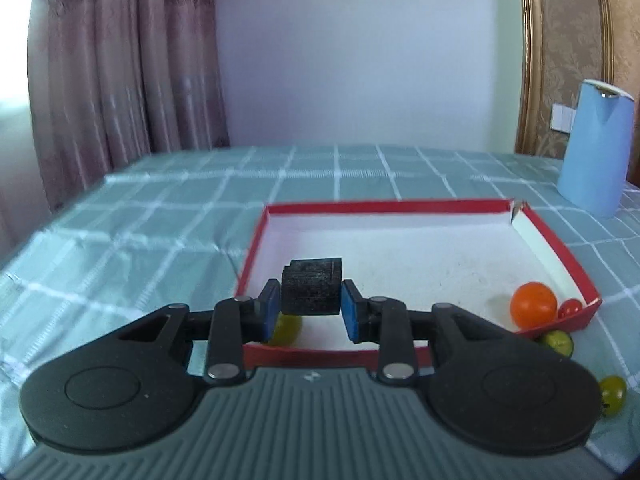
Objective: Organize fruits
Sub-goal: 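Lower the dark cylinder into the tray and open the left gripper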
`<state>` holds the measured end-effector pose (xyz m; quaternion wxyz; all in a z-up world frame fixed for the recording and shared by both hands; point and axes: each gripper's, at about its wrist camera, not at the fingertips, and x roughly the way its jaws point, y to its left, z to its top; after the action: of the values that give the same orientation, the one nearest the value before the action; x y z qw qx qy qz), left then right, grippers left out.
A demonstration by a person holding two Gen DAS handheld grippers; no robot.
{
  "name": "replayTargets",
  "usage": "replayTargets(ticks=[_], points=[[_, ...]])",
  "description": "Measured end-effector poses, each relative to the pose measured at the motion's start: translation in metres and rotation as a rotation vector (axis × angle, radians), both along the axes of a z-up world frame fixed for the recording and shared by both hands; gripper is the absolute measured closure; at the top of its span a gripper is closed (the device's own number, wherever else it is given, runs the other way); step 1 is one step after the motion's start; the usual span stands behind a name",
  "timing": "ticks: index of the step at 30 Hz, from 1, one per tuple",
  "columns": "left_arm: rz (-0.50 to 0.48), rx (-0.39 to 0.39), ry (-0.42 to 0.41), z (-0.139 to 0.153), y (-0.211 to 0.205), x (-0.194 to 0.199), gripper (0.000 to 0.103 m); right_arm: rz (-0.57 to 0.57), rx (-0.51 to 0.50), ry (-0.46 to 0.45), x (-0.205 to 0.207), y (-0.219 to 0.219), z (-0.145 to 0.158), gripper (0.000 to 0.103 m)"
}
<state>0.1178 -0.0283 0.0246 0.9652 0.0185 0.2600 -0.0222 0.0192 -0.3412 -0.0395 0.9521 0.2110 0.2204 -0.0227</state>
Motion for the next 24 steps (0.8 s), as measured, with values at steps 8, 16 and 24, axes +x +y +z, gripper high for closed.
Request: replayTargets(ticks=[8, 16, 24], points=[[-0.027, -0.032, 0.048, -0.014, 0.001, 0.006, 0.073, 0.002, 0.001, 0.000, 0.000, 0.000, 0.000, 0.037], [-0.009, -0.007, -0.021, -0.001, 0.006, -0.022, 0.037, 0.001, 0.002, 0.003, 0.000, 0.000, 0.000, 0.037], [0.101, 0.022, -0.128, 0.004, 0.044, -0.077, 0.004, 0.006, 0.004, -0.001, 0.000, 0.000, -0.001, 0.037]])
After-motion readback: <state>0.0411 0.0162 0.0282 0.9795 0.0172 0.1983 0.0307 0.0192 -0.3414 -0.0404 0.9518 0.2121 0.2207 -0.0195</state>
